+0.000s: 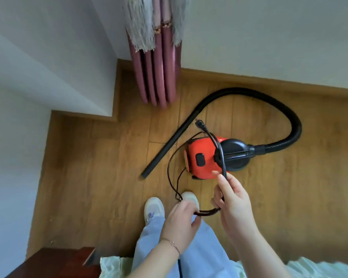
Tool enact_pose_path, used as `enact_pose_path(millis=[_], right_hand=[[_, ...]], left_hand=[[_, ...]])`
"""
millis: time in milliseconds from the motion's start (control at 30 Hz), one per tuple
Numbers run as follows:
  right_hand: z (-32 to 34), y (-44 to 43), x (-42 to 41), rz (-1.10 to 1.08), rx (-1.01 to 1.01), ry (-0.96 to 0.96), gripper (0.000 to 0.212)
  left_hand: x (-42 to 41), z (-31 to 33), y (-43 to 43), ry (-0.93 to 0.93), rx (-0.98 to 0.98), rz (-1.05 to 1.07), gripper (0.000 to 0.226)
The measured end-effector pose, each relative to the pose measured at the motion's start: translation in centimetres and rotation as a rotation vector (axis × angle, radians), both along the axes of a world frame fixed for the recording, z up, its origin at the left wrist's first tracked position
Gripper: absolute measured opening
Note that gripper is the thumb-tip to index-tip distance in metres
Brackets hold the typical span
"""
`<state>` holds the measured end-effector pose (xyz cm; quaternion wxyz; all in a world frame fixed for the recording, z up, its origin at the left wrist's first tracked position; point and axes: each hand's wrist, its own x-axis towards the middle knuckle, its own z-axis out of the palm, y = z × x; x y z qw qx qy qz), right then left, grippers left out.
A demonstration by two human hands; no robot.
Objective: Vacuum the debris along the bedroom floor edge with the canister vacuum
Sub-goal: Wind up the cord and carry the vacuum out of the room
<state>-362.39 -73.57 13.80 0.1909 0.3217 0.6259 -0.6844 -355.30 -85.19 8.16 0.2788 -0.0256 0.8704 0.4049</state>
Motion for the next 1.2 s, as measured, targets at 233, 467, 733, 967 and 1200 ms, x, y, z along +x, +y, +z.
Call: enact_pose_path(millis=[233, 467, 733, 967, 1200], right_hand=[[-0.8, 3.7, -4.5, -0.176, -0.067, 0.071, 0.022], [-3.3, 7.8, -7.4, -0.389, -0.249, 0.080, 0.028], [-7.4, 9.1, -8.2, -0.511, -0.235, -0.024, 0.022], [-12.6, 9.1, -8.7, -0.612, 0.031, -0.210, 0.007], [-18.2, 6.3, -7.3, -0.540, 0.289, -0.325, 0.014]], left_hand=[[-6.3, -1.9, 2.9, -0.012, 0.065, -0.155, 0.040], [-11.8, -3.0, 4.9, -0.017, 0.046, -0.371, 0.026], [-15.3, -4.8, 3.6, 0.101, -0.133, -0.628, 0.036], [-18.0, -9.0, 3.2, 0.107, -0.328, -0.824, 0.036], [-20.3, -13.3, 1.3, -0.015, -0.432, -0.996, 0.034]])
